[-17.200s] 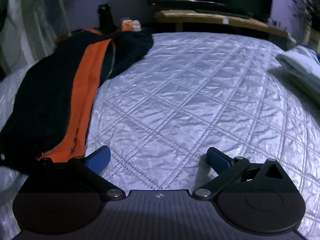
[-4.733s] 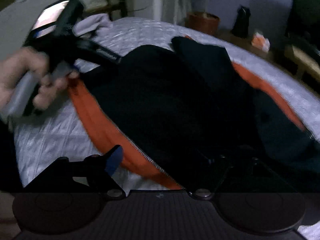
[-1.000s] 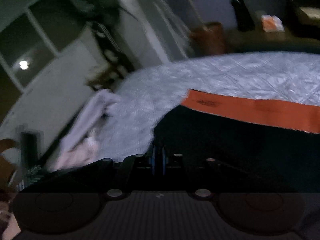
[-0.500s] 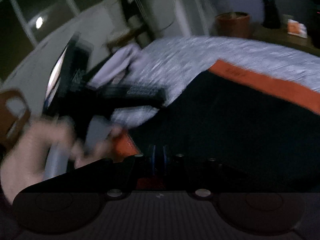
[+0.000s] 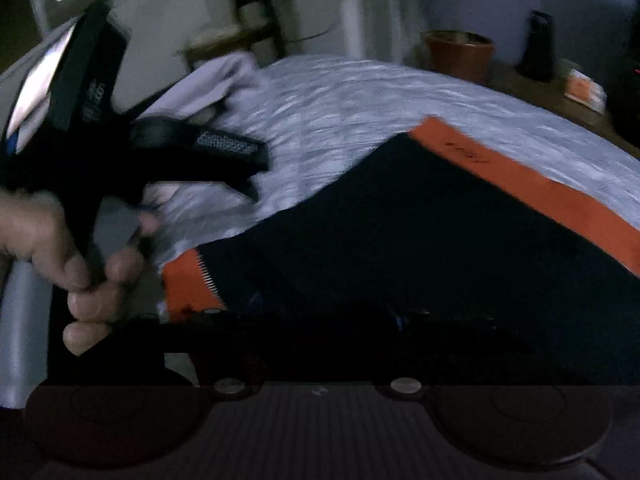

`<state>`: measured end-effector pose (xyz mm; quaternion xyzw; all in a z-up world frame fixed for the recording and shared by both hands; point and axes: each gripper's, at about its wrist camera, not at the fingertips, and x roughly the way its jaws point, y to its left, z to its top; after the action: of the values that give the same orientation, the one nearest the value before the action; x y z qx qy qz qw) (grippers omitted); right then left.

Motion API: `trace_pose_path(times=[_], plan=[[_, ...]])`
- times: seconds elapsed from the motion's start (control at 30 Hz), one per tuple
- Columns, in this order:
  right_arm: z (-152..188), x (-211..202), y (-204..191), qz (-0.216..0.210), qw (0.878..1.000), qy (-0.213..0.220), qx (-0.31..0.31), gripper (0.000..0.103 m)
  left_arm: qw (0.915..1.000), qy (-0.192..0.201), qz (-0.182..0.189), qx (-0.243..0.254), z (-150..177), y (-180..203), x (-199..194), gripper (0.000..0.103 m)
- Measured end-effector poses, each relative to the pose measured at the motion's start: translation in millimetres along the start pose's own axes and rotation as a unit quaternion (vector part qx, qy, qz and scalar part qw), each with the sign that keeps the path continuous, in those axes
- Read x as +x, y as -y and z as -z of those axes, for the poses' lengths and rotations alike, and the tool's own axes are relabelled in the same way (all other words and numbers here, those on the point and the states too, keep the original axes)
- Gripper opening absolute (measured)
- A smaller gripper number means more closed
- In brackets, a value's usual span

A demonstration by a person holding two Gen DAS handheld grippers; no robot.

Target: Fold clothes

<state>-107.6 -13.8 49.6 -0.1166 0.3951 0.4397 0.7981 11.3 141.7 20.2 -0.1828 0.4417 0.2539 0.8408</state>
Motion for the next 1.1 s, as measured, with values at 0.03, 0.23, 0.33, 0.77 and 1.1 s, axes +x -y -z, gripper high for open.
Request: trace_pose_path(times=[0.03, 0.23, 0.33, 0.77, 1.1], plan=[[0, 6, -5, 0.001, 1.0, -0.004, -0.015, 0.068, 1.0, 0.001, -0.001, -0.005, -1, -2, 1, 0.102], [-4, 24, 0, 0.054, 0.998, 0.01, -0.023, 0.041, 0.9999, -0.012, 0.007, -0.006, 0, -1, 4, 0.102], [-12, 24, 7, 0.066, 0.997, 0.024, -0.016, 0.024, 0.9998, -0.015, 0.014, -0.003, 0, -2, 4, 0.102], [27, -52, 7, 0.045, 0.996, 0.071, -0.009, 0.012, 0.9935, -0.065, 0.092, 0.021, -2, 13, 15, 0.102], [46, -44, 5, 0.023, 0.996, 0.077, 0.024, 0.012, 0.9833, -0.083, 0.155, -0.045, -20, 5, 27, 0.102]])
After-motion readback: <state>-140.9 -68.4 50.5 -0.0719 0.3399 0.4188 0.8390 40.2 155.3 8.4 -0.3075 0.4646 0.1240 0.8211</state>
